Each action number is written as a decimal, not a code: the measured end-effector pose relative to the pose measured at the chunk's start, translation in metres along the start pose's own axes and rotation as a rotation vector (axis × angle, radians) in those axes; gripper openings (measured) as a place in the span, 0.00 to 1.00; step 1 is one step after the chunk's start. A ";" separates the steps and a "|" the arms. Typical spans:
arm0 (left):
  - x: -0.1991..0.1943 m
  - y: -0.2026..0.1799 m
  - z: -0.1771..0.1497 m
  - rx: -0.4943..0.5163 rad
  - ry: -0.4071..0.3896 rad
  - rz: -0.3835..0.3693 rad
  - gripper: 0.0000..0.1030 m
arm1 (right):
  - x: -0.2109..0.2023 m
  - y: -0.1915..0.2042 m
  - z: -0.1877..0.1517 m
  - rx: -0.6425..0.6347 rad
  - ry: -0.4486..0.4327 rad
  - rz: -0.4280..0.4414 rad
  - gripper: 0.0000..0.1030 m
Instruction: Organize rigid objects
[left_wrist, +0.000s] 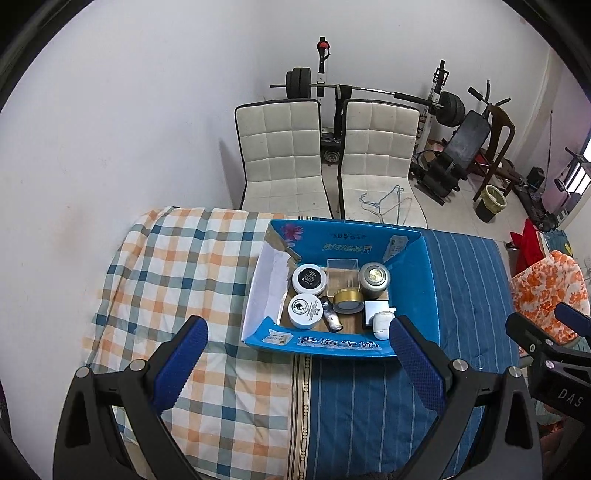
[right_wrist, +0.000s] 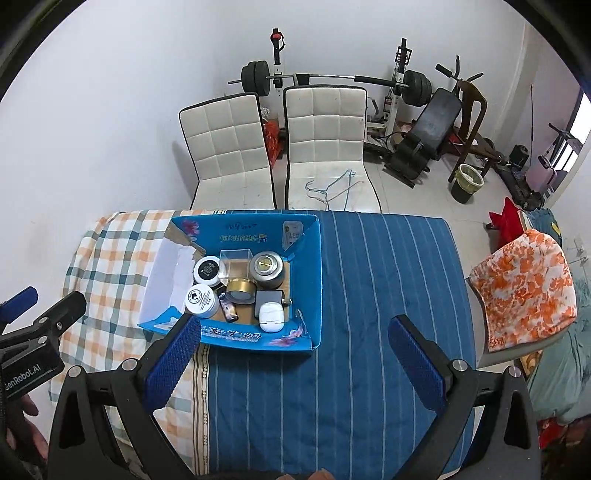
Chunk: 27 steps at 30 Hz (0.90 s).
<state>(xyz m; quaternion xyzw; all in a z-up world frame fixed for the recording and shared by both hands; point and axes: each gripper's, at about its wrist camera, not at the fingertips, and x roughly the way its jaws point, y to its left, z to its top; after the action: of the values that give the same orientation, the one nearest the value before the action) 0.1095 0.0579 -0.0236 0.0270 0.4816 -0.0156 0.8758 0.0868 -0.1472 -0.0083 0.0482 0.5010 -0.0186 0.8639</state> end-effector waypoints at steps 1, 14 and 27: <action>0.000 0.000 0.000 0.000 0.000 0.004 0.98 | 0.000 0.000 0.000 0.001 -0.001 -0.001 1.00; -0.001 0.001 -0.003 -0.006 -0.007 0.013 0.98 | -0.003 0.000 -0.003 0.016 -0.001 -0.018 1.00; -0.005 -0.002 -0.008 -0.006 -0.005 0.015 0.98 | -0.007 -0.003 -0.004 0.017 -0.007 -0.025 1.00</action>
<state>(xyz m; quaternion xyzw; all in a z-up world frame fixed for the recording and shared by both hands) 0.0999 0.0565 -0.0244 0.0278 0.4794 -0.0075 0.8771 0.0798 -0.1495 -0.0045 0.0492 0.4983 -0.0339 0.8649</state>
